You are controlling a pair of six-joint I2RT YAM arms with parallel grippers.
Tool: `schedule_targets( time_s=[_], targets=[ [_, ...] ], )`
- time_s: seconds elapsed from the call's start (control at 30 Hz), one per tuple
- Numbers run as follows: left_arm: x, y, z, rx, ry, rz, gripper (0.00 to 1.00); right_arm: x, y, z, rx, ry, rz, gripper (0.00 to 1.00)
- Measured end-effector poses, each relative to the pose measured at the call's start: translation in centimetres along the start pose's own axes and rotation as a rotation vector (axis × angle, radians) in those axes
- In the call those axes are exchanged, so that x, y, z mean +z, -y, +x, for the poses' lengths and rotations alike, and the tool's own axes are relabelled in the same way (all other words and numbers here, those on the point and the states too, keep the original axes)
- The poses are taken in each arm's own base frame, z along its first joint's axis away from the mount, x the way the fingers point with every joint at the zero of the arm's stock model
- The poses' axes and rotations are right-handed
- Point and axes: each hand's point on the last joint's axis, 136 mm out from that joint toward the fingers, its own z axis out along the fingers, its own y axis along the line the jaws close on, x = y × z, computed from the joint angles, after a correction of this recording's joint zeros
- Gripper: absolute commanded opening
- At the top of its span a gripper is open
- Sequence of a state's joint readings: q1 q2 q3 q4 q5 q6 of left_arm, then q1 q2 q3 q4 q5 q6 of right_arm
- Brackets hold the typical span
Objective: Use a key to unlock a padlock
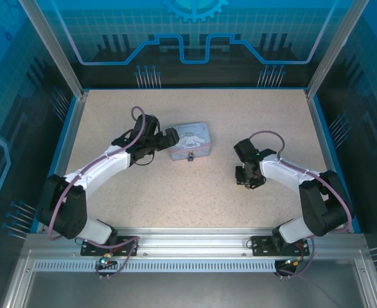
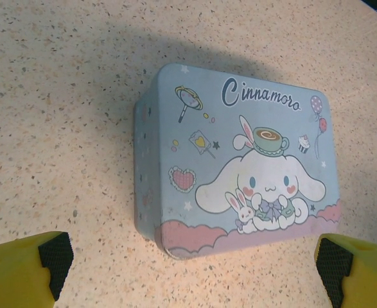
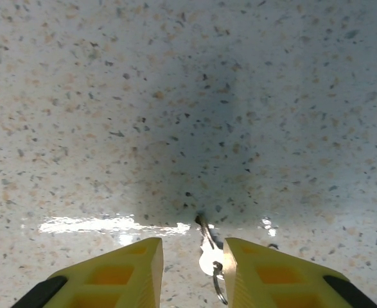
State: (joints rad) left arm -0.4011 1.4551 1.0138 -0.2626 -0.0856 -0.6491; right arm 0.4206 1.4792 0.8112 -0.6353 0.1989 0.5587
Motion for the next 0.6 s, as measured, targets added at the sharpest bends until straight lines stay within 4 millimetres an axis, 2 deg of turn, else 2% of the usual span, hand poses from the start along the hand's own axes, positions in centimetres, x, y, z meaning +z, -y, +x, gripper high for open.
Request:
schedule_targets(
  time_s=[0.27,0.6],
  targets=[
    [-2.2,0.5,-0.5,0.0,0.028,0.026,0.99,-0.2,0.6,0.7,-0.01,0.001,0.011,0.33],
    [-2.8,0.5,-0.5,-0.007,0.032,0.036,0.99,0.0,0.6,1.1,-0.017,-0.015,0.008,0.32]
  ],
)
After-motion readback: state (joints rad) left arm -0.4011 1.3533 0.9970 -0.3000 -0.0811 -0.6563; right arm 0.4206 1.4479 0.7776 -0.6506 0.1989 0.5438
